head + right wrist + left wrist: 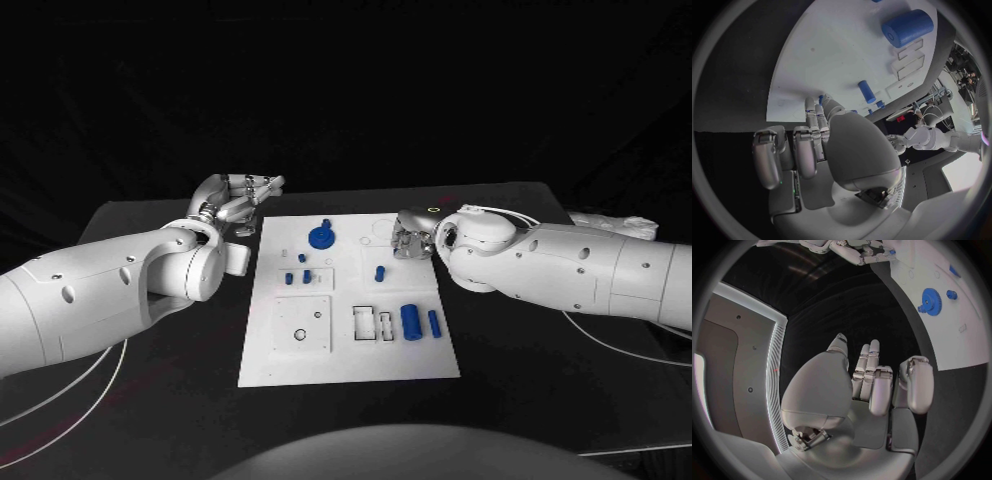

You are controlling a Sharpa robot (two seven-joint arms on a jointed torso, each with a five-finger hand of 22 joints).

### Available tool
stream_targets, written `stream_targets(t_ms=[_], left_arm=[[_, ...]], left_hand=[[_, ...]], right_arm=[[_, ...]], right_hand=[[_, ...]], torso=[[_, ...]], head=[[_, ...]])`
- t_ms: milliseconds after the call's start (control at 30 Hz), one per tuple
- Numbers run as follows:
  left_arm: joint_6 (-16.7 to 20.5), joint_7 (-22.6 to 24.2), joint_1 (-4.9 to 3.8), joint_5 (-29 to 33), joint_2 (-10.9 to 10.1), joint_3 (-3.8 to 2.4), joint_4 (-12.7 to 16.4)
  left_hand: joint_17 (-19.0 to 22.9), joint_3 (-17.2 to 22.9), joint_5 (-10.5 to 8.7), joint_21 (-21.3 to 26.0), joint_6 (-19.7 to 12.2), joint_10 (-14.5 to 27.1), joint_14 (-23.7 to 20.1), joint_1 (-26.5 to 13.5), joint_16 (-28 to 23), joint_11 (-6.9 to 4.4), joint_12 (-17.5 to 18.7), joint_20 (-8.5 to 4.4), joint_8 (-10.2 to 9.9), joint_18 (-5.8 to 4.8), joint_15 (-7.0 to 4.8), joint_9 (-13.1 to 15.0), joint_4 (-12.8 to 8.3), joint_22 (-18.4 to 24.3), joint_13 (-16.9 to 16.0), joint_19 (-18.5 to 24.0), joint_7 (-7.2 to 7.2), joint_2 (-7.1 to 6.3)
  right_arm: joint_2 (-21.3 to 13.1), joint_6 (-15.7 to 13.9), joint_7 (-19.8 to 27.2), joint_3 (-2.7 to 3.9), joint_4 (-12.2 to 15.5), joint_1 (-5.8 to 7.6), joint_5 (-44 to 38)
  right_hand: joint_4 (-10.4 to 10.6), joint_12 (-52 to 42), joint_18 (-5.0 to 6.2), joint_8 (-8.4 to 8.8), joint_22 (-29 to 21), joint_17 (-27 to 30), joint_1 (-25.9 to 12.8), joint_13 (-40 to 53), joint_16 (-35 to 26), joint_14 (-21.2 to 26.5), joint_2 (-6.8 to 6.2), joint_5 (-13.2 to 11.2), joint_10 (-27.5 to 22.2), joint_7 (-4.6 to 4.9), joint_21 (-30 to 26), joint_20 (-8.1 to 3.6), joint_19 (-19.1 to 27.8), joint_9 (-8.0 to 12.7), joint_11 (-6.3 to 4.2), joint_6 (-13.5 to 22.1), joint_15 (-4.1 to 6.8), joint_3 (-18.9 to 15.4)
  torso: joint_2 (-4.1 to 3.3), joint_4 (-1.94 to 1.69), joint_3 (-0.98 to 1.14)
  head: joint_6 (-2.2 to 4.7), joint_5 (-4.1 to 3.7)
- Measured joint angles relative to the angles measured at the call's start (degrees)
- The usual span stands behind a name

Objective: Assemble the parts on the task board

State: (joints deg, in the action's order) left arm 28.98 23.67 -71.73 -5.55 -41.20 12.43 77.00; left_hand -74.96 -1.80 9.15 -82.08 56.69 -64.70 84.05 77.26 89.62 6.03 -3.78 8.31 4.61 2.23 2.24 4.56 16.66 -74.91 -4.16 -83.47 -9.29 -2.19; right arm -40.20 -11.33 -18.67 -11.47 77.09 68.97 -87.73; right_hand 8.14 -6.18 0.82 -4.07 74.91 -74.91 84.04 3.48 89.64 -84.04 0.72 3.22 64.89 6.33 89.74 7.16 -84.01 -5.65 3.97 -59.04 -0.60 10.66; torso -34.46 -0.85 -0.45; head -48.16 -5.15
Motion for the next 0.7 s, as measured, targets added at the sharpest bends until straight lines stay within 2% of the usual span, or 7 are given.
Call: stream_targets(t_ms=[133, 200, 233, 267, 500, 567, 700], left_arm=[[0.0, 0.0, 0.0, 0.0, 0.0, 0.0, 0.0], [0.0, 0.0, 0.0, 0.0, 0.0, 0.0, 0.0], [0.0, 0.0, 0.0, 0.0, 0.0, 0.0, 0.0], [0.0, -0.1, 0.0, 0.0, 0.0, 0.0, 0.0], [0.0, -0.1, 0.0, 0.0, 0.0, 0.0, -0.1], [0.0, -0.1, 0.0, 0.0, 0.0, 0.0, -0.1], [0.0, -0.2, 0.0, 0.0, 0.0, 0.0, -0.2]], left_hand=[[0.0, 0.0, 0.0, 0.0, 0.0, 0.0, 0.0, 0.0, 0.0, 0.0, 0.0, 0.0, 0.0, 0.0, 0.0, 0.0, 0.0, 0.0, 0.0, 0.0, 0.0, 0.0], [0.0, 0.0, 0.0, 0.0, 0.0, 0.0, 0.0, 0.0, 0.0, 0.0, 0.0, 0.0, 0.0, 0.0, 0.0, 0.0, 0.0, 0.0, 0.0, 0.0, 0.0, 0.0], [0.0, 0.0, 0.0, 0.0, 0.0, 0.0, 0.0, 0.0, 0.0, 0.0, 0.0, 0.0, 0.0, 0.0, 0.0, 0.0, 0.0, 0.0, 0.0, 0.0, 0.0, 0.0], [0.0, 0.0, 0.0, 0.0, 0.0, 0.0, 0.0, 0.0, 0.0, 0.0, 0.0, 0.0, 0.0, 0.0, 0.0, 0.0, 0.0, 0.0, 0.0, 0.0, 0.0, 0.0], [0.0, 0.0, 0.0, 0.0, 0.0, 0.0, 0.0, 0.0, 0.0, 0.0, 0.0, 0.0, 0.0, 0.0, 0.0, 0.0, 0.0, 0.0, 0.0, 0.0, 0.0, 0.0], [0.0, 0.0, 0.0, 0.0, 0.0, 0.0, 0.0, 0.0, 0.0, 0.0, 0.0, 0.0, 0.0, 0.0, 0.0, 0.0, 0.0, 0.0, 0.0, 0.0, 0.0, 0.0], [0.0, -0.2, 0.0, 0.0, 0.0, 0.0, 0.0, 0.0, 0.0, 0.0, 0.0, 0.0, 0.0, 0.0, 0.0, 0.0, 0.2, 0.0, 0.0, 0.0, 0.0, 0.0]], right_arm=[[0.0, 0.0, 0.0, 0.04, 0.0, -0.04, -0.1], [0.0, 0.0, 0.0, 0.05, 0.1, -0.05, -0.1], [-0.1, 0.0, 0.0, 0.06, 0.1, -0.06, -0.1], [-0.1, 0.0, 0.0, 0.06, 0.2, -0.07, -0.1], [-0.3, 0.1, 0.0, 0.09, 0.4, -0.12, -0.2], [-0.3, 0.1, 0.0, 0.09, 0.5, -0.13, -0.2], [-0.4, 0.0, 0.2, 0.09, 0.6, -0.17, -0.2]], right_hand=[[-0.2, 0.2, 0.0, -0.33, 0.0, 0.0, 0.0, -0.1, 0.0, 0.0, 0.0, 0.0, 0.9, -0.23, 0.0, -0.4, 0.0, 0.0, -0.12, -0.8, 0.41, 0.3], [-0.1, 0.2, 0.0, -0.33, 0.0, 0.0, 0.2, -0.1, 0.0, 0.0, -0.23, 0.0, 1.4, 0.0, 0.0, -0.4, 0.0, 0.0, -0.22, -1.2, 0.41, 0.5], [-0.2, 0.2, 0.0, -0.33, 0.0, 0.0, 0.3, 0.0, 0.0, 0.0, -0.29, 0.0, 1.4, -0.22, 0.0, -0.4, 0.0, 0.0, -0.22, -1.4, 0.41, 0.7], [-0.2, 0.3, 0.0, -0.44, 0.0, 0.0, 0.3, 0.0, 0.0, 0.0, -0.29, 0.0, 1.8, -0.02, 0.0, -0.4, 0.0, 0.0, -0.24, -1.7, 0.41, 0.7], [-0.5, 0.7, 0.0, -0.71, 0.0, 0.0, 0.9, 0.0, 0.0, 0.0, -0.14, 0.0, 2.7, -0.16, 0.0, -0.4, 0.0, -0.1, -0.36, -3.0, 0.41, 1.5], [-0.5, 0.7, -0.01, -0.71, 0.0, 0.0, 0.9, 0.1, 0.0, 0.2, -0.14, 0.0, 3.0, -0.16, 0.0, -0.82, 0.0, -0.1, -0.62, -3.0, 0.62, 1.5], [-1.1, 1.0, 0.0, -1.0, 0.0, 0.0, 1.4, 0.1, 0.0, 0.0, -0.14, 0.0, 3.8, -0.3, 0.0, -0.82, 0.0, -0.1, -0.69, -3.8, 0.83, 2.2]], torso=[[-0.02, 0.02, 0.0], [-0.02, 0.02, 0.0], [-0.02, 0.02, 0.01], [-0.02, 0.03, 0.0], [-0.02, 0.05, 0.02], [-0.02, 0.05, 0.03], [-0.02, 0.02, 0.03]], head=[[-0.05, 0.01], [-0.07, 0.04], [-0.07, 0.04], [-0.07, 0.04], [-0.19, 0.04], [-0.2, -0.01], [-0.2, -0.07]])
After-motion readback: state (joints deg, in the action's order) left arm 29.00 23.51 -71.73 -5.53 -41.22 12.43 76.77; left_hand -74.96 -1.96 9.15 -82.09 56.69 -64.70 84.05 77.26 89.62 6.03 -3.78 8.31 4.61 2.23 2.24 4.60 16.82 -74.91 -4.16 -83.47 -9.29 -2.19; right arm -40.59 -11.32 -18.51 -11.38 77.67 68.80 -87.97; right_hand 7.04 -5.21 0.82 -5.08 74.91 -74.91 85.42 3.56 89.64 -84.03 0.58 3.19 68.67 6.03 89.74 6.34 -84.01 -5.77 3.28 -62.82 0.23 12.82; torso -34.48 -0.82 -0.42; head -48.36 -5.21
